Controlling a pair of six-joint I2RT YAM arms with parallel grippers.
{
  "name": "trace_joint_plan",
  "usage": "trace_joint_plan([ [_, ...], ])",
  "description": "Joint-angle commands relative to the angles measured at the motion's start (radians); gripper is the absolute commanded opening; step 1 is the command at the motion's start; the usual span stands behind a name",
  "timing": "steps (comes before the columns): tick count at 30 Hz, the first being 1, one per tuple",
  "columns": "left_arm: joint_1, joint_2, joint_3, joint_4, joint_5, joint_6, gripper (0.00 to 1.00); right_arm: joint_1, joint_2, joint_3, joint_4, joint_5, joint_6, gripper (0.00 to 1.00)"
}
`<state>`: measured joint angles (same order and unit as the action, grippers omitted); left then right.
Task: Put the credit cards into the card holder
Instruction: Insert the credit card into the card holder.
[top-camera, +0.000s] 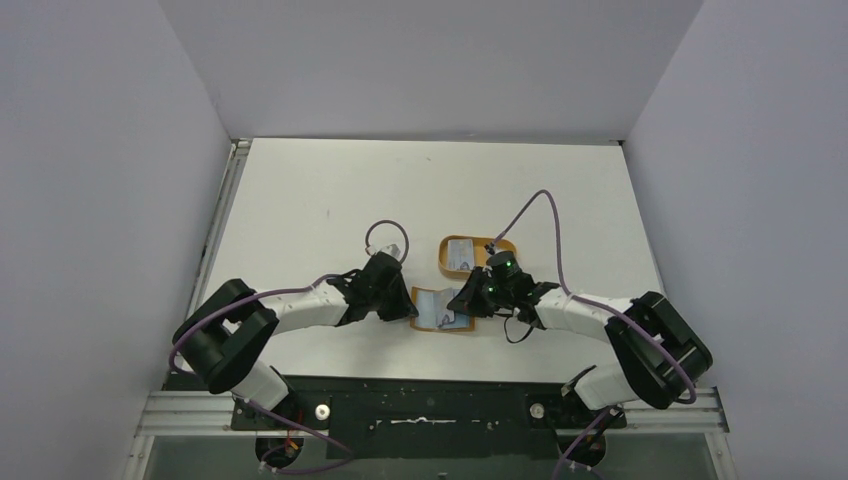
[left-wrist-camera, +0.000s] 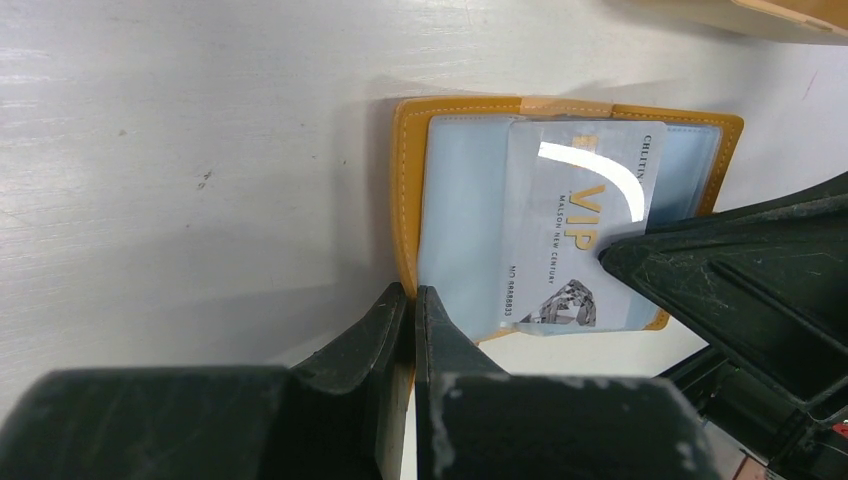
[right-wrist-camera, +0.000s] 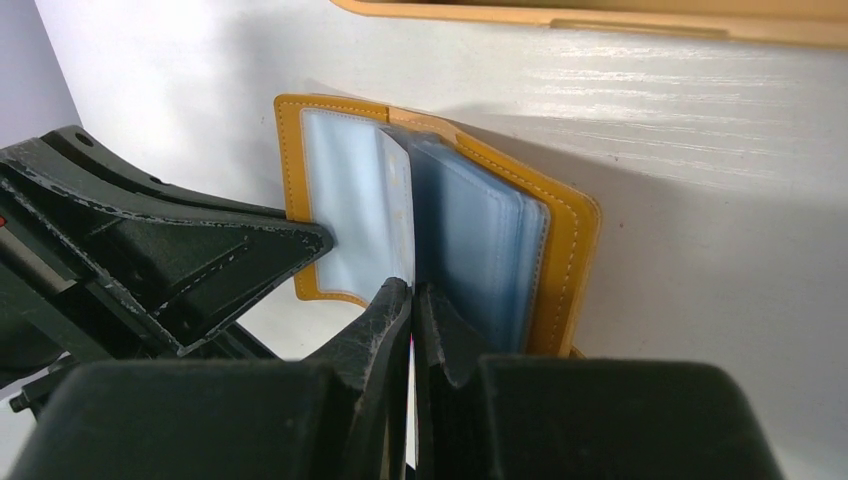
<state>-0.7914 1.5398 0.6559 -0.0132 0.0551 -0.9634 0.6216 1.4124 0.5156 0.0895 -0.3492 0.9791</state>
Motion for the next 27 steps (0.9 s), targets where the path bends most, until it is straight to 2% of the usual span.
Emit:
trace_joint_plan([
  [1,-0.011,-0.02,-0.015,-0.012,-0.019,0.002,0.0,0.004,0.025,0.012,0.045,0.026,0.015,0.0],
  [8,-0.012,-0.007,-0.023,-0.001,-0.008,-0.013,0.0,0.023,0.046,0.003,0.054,0.068,0.04,0.0],
  [13,-0.012,-0.013,-0.035,-0.002,-0.005,-0.02,0.16,0.032,0.042,-0.01,0.059,0.1,0.047,0.0],
  [18,-0.012,-0.036,-0.049,-0.007,-0.012,-0.021,0.26,0.036,0.041,-0.022,0.059,0.108,0.046,0.0],
  [27,-0.008,-0.083,-0.078,-0.036,-0.036,-0.021,0.26,0.044,0.062,-0.017,0.058,0.108,0.031,0.0],
])
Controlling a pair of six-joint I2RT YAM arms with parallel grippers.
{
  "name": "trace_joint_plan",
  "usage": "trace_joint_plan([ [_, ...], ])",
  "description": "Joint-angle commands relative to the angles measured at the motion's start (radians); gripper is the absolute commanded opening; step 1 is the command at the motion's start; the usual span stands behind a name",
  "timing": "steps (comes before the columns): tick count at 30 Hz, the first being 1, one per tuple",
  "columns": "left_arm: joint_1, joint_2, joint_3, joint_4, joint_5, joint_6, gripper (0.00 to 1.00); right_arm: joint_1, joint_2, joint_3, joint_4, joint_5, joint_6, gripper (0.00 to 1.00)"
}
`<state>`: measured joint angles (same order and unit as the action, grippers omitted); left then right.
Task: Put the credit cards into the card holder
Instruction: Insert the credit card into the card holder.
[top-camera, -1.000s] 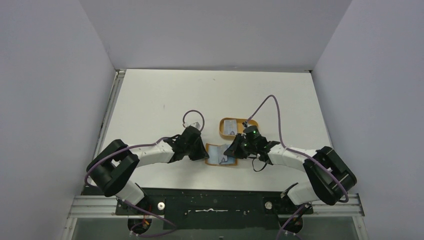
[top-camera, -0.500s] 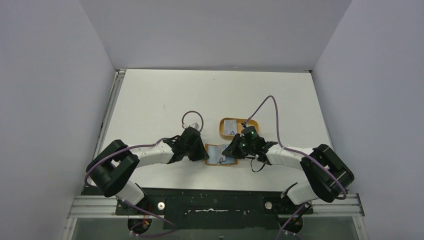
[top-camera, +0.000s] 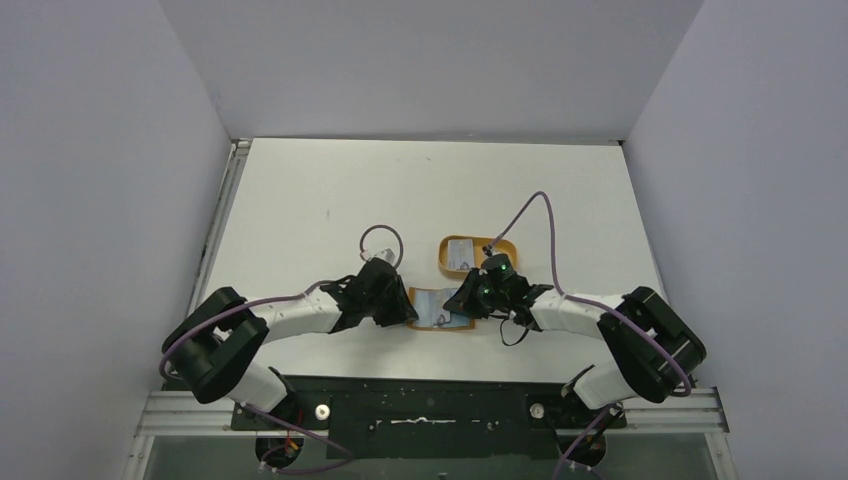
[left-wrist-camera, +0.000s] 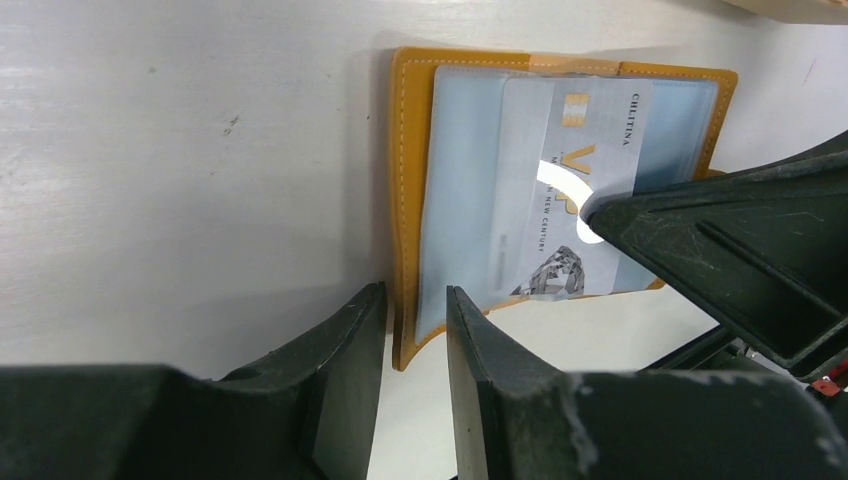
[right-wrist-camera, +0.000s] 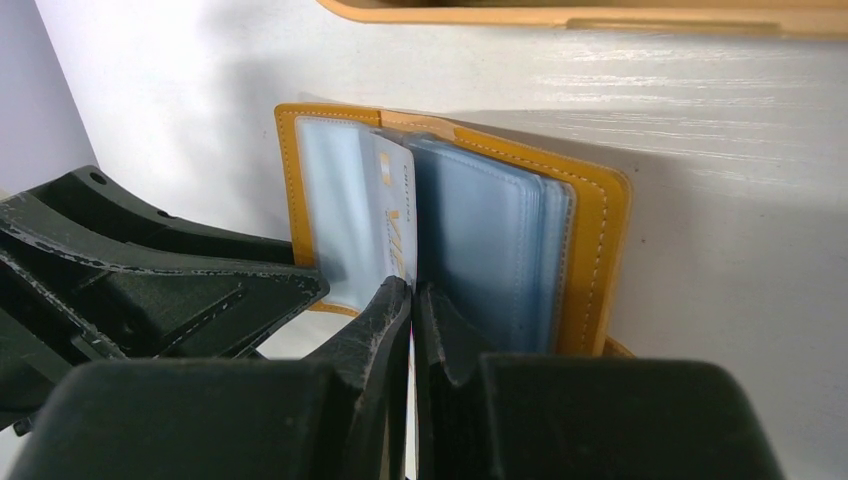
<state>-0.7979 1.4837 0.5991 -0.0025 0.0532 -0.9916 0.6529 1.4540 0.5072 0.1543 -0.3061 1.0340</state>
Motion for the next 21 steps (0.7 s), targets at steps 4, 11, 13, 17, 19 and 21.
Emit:
trace_joint_plan([
  [4,0.0,-0.02,-0.028,-0.043,-0.038,0.005,0.21,0.017,0.023,-0.006,-0.007,0.064,-0.026,0.0],
  [11,0.001,-0.004,-0.039,-0.015,-0.033,-0.002,0.1,0.034,0.034,-0.003,0.0,0.066,-0.022,0.0],
  [13,-0.001,0.0,-0.04,-0.013,-0.028,-0.004,0.07,0.041,0.04,-0.002,0.004,0.069,-0.02,0.0],
  [17,-0.004,0.008,-0.044,0.012,-0.02,-0.007,0.0,0.054,0.052,0.001,0.013,0.076,-0.014,0.0],
  [19,-0.004,0.01,-0.045,0.026,-0.016,-0.008,0.0,0.058,0.057,0.003,0.014,0.081,-0.011,0.0],
  [21,-0.006,0.013,-0.045,0.031,-0.013,-0.009,0.0,0.064,0.062,0.01,0.016,0.087,-0.009,0.0],
])
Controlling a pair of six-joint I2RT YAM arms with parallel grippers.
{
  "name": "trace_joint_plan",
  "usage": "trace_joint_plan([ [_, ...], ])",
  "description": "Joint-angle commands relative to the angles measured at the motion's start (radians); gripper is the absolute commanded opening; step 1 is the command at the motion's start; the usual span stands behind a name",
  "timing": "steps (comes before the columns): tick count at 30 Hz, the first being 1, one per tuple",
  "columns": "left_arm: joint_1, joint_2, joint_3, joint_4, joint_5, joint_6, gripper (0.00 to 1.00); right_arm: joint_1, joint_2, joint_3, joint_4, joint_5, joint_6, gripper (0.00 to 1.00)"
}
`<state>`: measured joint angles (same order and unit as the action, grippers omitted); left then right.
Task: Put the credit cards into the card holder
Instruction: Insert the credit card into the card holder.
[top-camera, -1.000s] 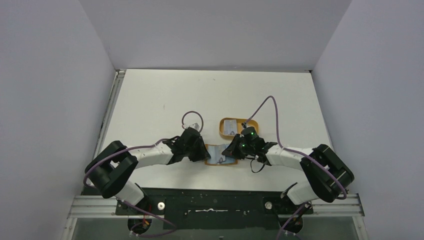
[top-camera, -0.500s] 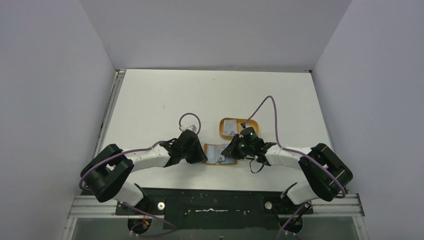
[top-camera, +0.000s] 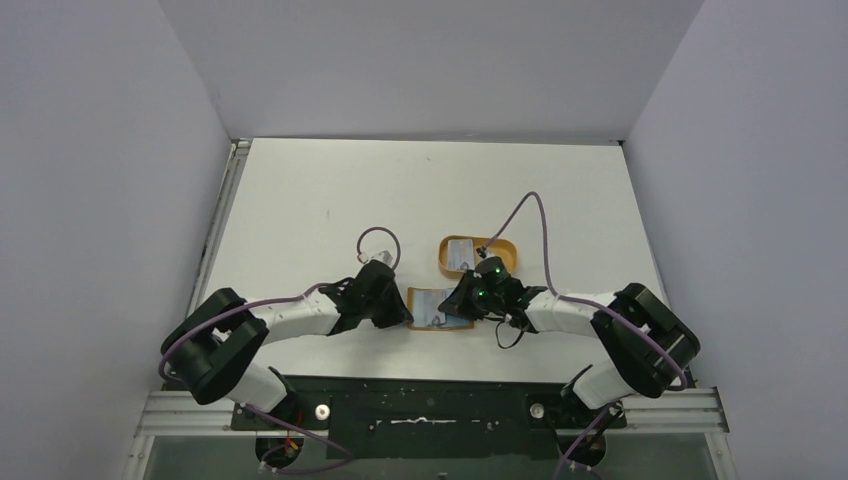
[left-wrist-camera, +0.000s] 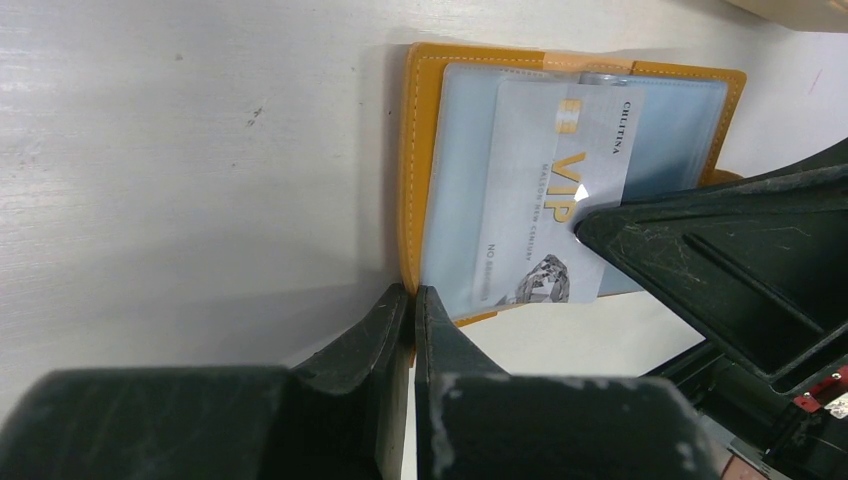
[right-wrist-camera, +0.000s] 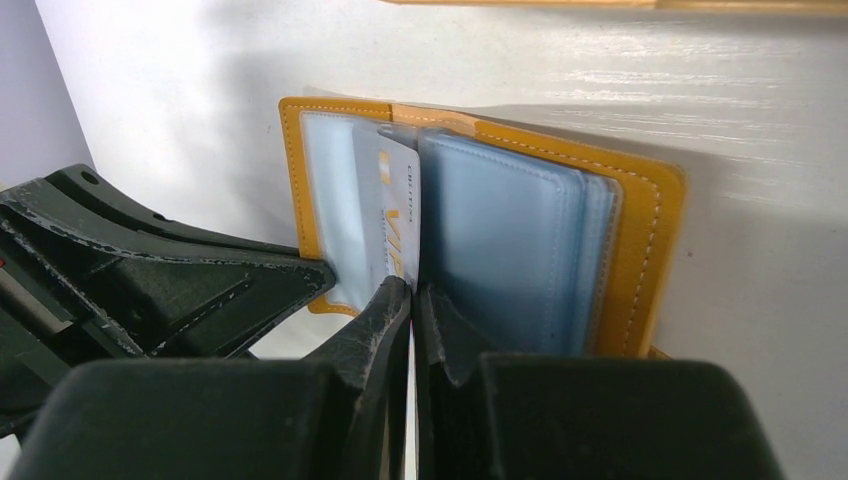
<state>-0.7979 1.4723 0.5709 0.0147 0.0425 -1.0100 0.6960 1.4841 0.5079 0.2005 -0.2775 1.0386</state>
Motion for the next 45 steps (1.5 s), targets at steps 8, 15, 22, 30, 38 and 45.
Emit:
trace_joint_plan([
  [8,-0.004,-0.003,-0.023,-0.012,-0.006,0.009,0.19,0.036,0.049,0.029,-0.035,0.075,-0.012,0.0],
  [15,0.028,-0.088,-0.031,-0.101,-0.032,0.03,0.38,0.037,0.046,0.032,-0.048,0.081,-0.022,0.0],
  [22,0.052,-0.09,-0.018,-0.123,-0.035,0.048,0.36,0.04,0.048,0.047,-0.07,0.082,-0.04,0.0],
  [30,0.054,-0.014,0.001,-0.075,-0.016,0.057,0.16,0.048,0.068,0.066,-0.081,0.081,-0.048,0.0],
  [38,0.051,0.006,-0.005,-0.046,0.002,0.057,0.0,0.058,0.097,0.092,-0.085,0.077,-0.055,0.0],
  [45,0.051,0.021,0.001,-0.037,0.009,0.057,0.0,0.062,0.109,0.107,-0.089,0.068,-0.068,0.0],
])
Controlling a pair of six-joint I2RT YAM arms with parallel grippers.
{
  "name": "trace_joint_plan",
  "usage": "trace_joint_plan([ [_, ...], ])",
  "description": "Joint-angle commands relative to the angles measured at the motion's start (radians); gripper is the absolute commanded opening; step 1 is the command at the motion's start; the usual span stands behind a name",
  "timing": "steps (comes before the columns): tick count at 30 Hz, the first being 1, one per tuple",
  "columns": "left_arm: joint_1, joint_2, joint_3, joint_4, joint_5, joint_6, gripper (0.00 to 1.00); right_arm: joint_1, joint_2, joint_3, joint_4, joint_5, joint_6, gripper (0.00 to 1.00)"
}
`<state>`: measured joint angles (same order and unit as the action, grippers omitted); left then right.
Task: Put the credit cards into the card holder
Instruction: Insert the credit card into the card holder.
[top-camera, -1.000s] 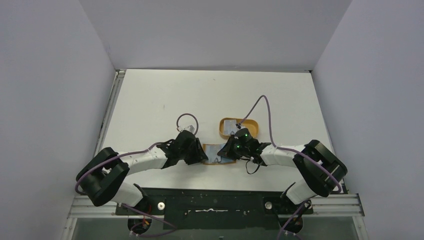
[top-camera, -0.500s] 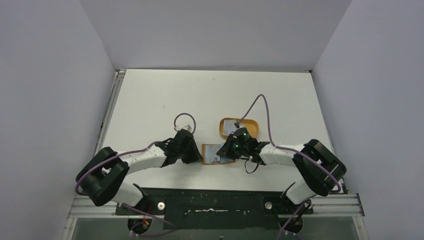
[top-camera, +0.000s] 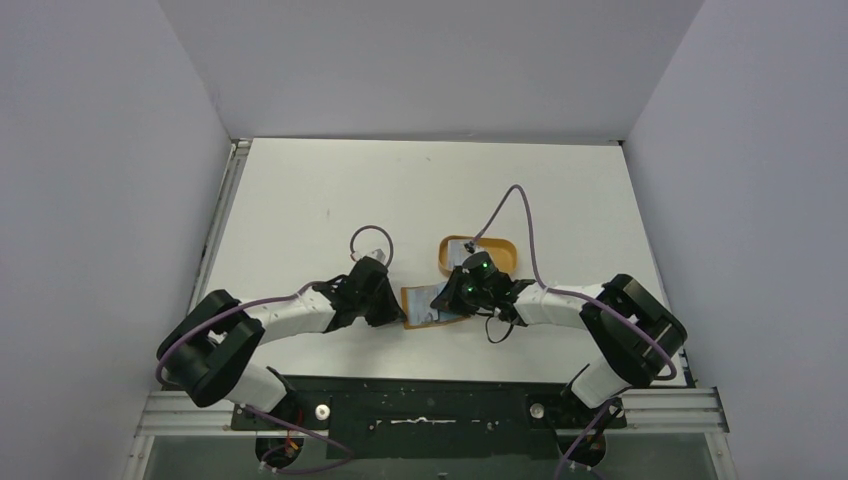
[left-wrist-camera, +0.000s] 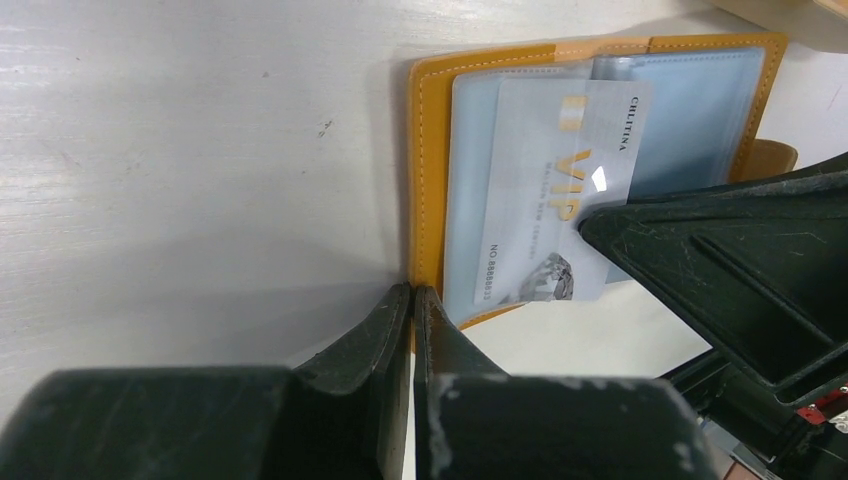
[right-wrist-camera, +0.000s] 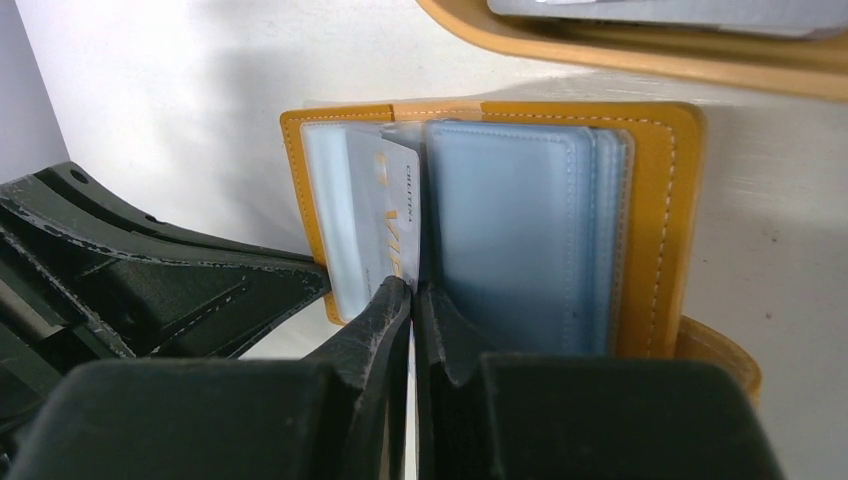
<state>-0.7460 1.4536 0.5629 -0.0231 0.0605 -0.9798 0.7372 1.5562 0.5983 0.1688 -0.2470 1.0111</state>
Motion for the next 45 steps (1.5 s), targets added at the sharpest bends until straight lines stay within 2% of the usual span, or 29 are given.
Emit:
trace_joint_plan([
  [1,-0.001,0.042,0.01,0.0,-0.008,0.027,0.0,0.021,0.038,0.019,-0.056,0.036,-0.044,0.0],
  [13,0.002,0.053,0.015,-0.015,-0.022,0.026,0.0,0.003,-0.008,0.009,-0.084,0.008,-0.086,0.0],
  [25,0.005,0.064,0.036,-0.024,-0.021,0.041,0.0,-0.013,0.046,0.053,-0.098,-0.085,-0.141,0.0],
  [45,0.012,0.105,0.051,-0.029,-0.022,0.047,0.0,-0.11,-0.018,0.02,-0.165,-0.133,-0.163,0.0],
])
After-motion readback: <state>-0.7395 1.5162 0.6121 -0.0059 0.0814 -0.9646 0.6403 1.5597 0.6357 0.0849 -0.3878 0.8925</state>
